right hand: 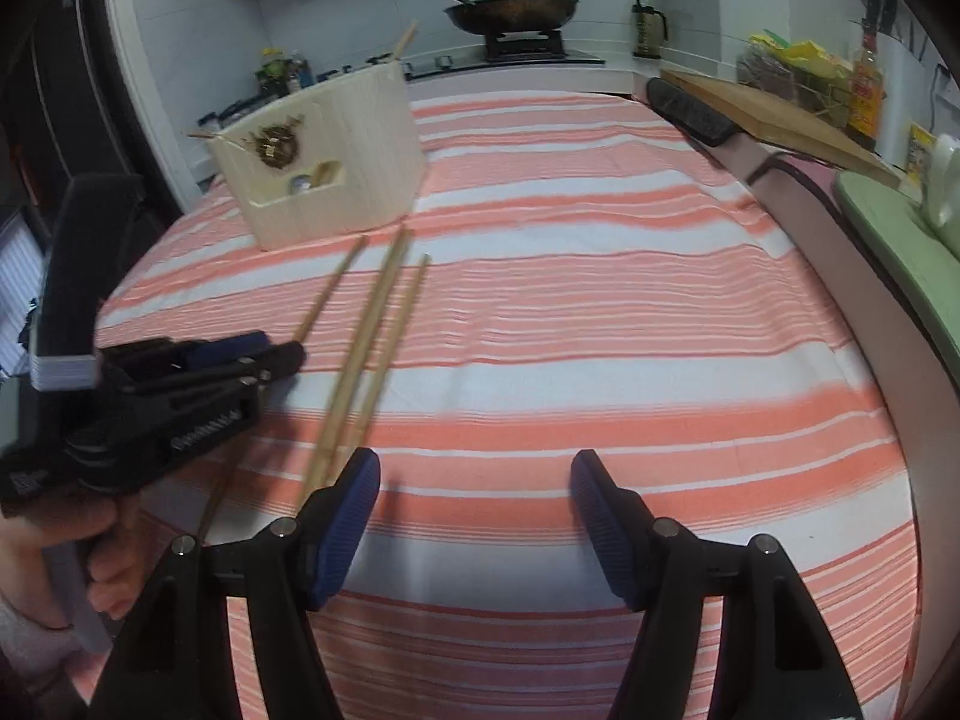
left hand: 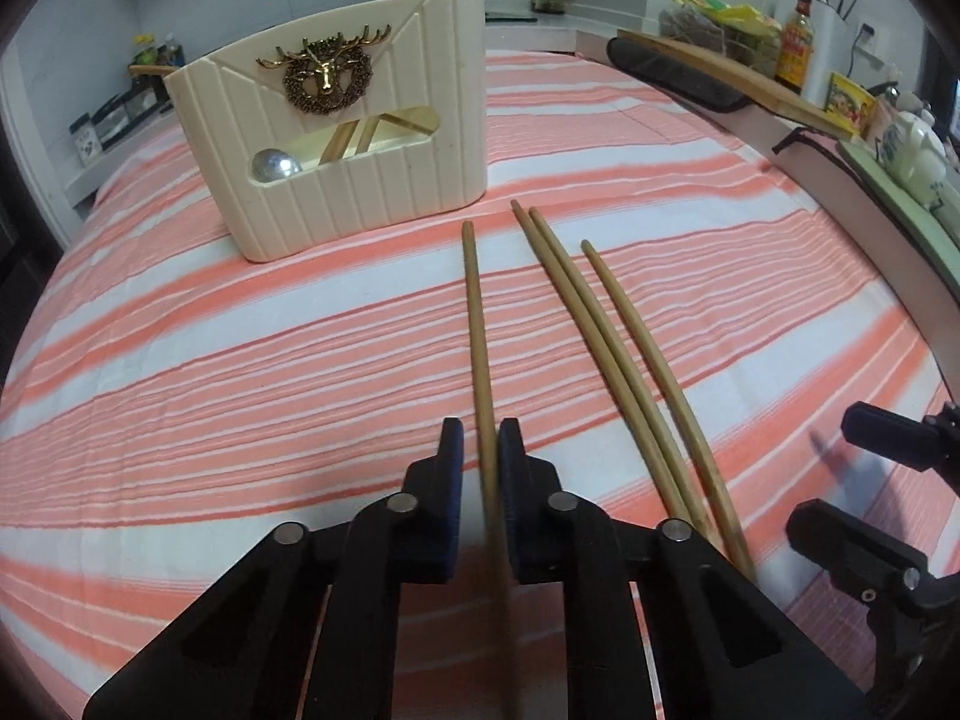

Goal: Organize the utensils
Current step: 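Close the left tool on one chopstick while the right tool grips another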

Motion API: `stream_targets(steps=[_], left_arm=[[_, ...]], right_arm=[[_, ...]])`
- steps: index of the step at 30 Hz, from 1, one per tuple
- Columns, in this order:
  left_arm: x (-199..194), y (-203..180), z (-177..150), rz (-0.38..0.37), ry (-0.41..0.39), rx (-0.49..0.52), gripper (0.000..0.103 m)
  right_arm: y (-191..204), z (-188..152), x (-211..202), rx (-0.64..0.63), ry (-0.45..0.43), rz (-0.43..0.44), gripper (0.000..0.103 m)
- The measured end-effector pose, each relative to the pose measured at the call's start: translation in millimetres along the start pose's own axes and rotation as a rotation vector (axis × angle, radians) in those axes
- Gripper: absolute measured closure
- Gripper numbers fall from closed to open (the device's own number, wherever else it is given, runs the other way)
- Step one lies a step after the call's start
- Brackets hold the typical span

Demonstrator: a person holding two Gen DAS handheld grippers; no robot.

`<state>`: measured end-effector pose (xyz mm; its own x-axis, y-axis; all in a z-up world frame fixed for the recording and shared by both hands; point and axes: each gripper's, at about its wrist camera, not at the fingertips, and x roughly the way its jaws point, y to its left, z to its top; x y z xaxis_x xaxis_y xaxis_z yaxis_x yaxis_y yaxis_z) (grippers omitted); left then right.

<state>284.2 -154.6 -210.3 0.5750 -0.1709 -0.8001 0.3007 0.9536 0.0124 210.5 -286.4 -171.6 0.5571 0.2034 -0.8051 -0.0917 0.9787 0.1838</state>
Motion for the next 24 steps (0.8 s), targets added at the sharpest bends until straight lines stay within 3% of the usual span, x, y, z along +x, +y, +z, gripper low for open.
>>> stream_targets(steps=[1,3,5,10,12,22,24], left_arm=[[-2.6,2.9,-2.8,-0.002,0.0,-0.003,0.096],[-7.0,10.3,-7.3,0.001,0.006,-0.014,0.097],[-11.2,20.5,-12.4,0.007,0.009,-0.033,0.097],[-19.8,43.6,-28.1,0.053,0.0,-0.059,0.097],[-23.4,55.0,-33.3,0.066,0.001,-0.078,0.097],[-66.5,161.1,-88.9,0.136,0.028,-0.262,0.096],[-68.7,175.1,-94.5,0.131,0.029,-0.29,0.077]], right_arm=[[7.5,2.1,4.0,-0.011,0.013,0.023,0.038],[15.0,3.9,18.5,-0.005,0.067,0.033,0.067],[16.1,3.8,29.3,0.012,0.087,0.018,0.073],[27.7,7.4,34.1,-0.019,0.105,-0.024,0.074],[34.6,9.1,35.6,-0.084,0.112,-0.113,0.095],[-16.7,-15.5,0.3,-0.038,0.083,-0.278,0.095],[-22.7,-17.2,-6.1,-0.033,0.046,-0.262,0.089]])
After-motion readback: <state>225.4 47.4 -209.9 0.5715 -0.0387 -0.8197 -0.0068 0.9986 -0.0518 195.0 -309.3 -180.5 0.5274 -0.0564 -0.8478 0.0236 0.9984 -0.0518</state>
